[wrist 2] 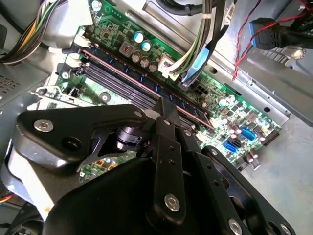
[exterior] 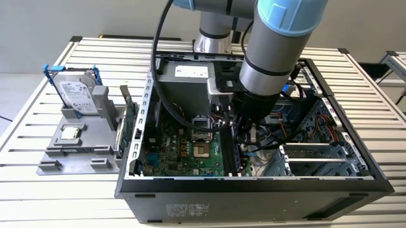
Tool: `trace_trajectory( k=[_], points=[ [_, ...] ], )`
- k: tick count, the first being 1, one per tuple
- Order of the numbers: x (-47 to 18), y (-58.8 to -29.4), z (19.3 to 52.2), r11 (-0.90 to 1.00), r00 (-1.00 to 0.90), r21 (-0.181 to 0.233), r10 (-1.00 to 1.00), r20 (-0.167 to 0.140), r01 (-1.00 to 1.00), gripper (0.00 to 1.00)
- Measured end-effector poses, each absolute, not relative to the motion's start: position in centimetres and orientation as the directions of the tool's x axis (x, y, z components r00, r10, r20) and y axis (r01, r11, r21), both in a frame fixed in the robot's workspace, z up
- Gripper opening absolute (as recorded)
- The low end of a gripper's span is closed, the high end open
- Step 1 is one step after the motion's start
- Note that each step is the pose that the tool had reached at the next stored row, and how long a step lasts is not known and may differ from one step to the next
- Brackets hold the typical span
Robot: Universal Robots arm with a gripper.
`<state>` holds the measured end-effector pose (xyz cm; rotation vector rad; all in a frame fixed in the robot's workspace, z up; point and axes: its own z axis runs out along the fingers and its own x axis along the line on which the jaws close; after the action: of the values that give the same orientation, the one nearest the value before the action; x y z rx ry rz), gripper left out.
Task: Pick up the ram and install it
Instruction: 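Press down the ram until it locks into place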
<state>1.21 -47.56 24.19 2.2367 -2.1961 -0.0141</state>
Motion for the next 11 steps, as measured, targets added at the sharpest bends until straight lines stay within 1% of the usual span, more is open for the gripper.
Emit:
trace_trajectory(
  k=[11],
  points=[
    [1.41,-46.96,23.49,0.013,-0.013,0.011,-1.000,-0.001,-1.000,0.00]
  ],
)
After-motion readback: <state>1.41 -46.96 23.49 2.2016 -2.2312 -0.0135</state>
